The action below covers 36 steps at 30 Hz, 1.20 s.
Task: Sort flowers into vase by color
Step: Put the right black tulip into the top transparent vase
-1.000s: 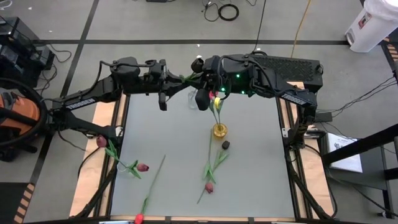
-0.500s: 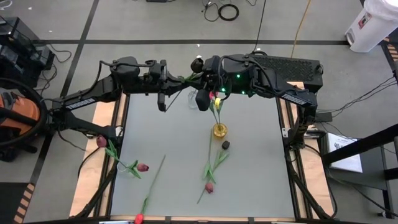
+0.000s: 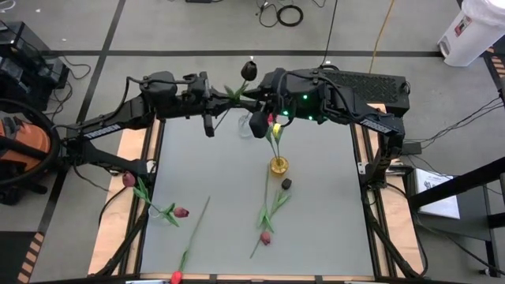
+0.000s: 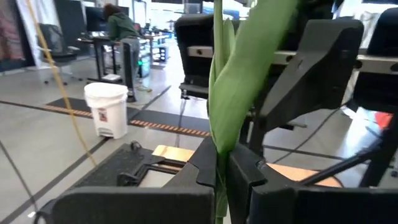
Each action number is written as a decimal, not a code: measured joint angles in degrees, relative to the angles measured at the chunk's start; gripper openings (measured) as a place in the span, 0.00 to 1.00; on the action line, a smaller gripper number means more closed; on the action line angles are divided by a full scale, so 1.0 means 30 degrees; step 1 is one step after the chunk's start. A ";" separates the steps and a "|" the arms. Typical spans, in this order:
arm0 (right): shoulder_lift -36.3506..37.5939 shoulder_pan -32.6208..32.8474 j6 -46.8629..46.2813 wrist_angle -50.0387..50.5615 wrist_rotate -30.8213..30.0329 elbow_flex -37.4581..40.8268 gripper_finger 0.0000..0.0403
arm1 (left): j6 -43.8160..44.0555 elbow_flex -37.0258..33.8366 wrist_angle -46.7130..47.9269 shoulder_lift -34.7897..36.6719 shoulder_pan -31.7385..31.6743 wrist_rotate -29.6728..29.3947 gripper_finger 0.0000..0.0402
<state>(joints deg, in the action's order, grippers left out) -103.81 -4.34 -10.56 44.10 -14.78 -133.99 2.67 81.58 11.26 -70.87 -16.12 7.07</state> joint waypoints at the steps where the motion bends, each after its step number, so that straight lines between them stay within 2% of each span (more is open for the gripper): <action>1: 0.0086 0.0000 0.0129 0.0254 -0.0105 0.0000 0.32 | -0.0080 0.0000 -0.0016 0.0000 0.0000 -0.0247 0.02; 7: 0.0738 -0.0007 0.0243 0.1412 -0.1150 -0.0015 0.38 | -0.0665 -0.0001 -0.0654 0.0000 -0.0186 -0.1091 0.02; 14: 0.1509 -0.0015 -0.0656 0.2775 -0.1620 -0.0015 0.39 | -0.1214 -0.0372 -0.3988 -0.0483 -0.0544 -0.0939 0.02; 19: 0.2241 -0.0015 -0.1226 0.3678 -0.1612 -0.0015 0.39 | -0.1118 -0.0503 -0.5883 -0.1507 -0.1299 0.1155 0.02; 27: 0.3455 0.0000 -0.1767 0.5757 -0.1848 -0.0015 0.39 | -0.0748 -0.0525 -0.6444 -0.2628 -0.3529 0.3610 0.02; 36: 0.4326 0.0736 -0.2596 0.8413 -0.4025 -0.0015 0.39 | 0.1044 -0.0525 -0.8663 -0.3616 -0.7066 0.7408 0.02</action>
<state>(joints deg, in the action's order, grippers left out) -90.83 -2.13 -18.35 69.34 -26.85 -134.04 5.80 80.01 -14.73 -81.72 -37.32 29.29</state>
